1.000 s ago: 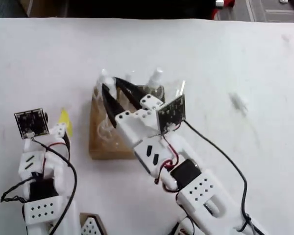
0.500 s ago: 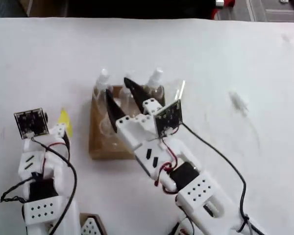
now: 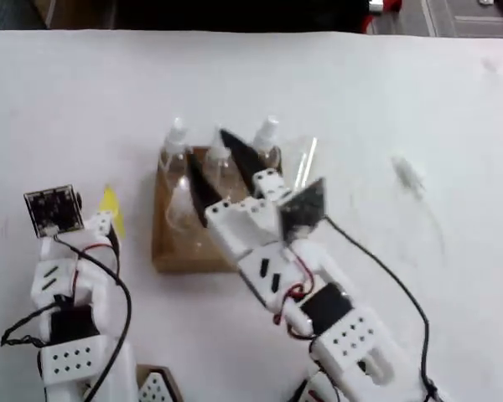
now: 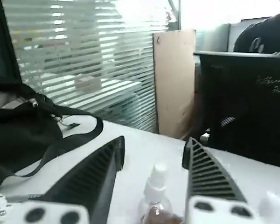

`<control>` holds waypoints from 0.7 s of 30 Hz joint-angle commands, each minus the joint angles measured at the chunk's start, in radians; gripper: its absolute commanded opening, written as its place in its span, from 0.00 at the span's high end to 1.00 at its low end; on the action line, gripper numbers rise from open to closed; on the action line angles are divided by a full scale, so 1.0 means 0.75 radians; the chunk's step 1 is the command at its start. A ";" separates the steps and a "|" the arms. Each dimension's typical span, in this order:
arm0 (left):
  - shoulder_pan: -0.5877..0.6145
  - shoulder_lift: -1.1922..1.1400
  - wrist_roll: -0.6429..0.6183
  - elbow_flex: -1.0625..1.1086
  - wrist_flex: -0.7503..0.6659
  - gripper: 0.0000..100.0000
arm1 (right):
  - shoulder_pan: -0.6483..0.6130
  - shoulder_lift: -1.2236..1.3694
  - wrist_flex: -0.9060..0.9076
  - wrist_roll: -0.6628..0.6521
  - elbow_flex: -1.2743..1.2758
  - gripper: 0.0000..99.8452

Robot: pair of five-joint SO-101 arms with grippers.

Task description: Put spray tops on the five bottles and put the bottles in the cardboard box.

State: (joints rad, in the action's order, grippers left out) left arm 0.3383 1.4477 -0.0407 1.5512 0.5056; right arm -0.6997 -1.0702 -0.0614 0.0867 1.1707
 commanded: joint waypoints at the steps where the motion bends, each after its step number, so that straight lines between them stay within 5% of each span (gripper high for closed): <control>1: -0.017 0.015 0.010 -0.016 -0.045 0.83 | 0.244 -0.179 0.304 0.063 -0.235 0.85; 5: -0.017 0.015 0.010 -0.016 -0.045 0.83 | 0.609 -0.097 0.588 0.258 -0.479 0.91; 9: -0.015 0.015 0.010 -0.016 -0.045 0.83 | 0.817 0.167 0.762 0.203 -0.671 0.88; 14: -0.013 0.015 0.010 -0.016 -0.045 0.83 | 0.887 0.541 0.924 0.041 -0.794 0.87; 21: -0.015 0.015 0.010 -0.016 -0.045 0.83 | 0.809 0.815 0.971 0.041 -0.704 0.87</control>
State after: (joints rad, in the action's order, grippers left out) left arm 0.3383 1.4477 -0.0407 1.5512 0.5056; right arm -0.0537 -0.5178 0.6659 0.1343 0.6306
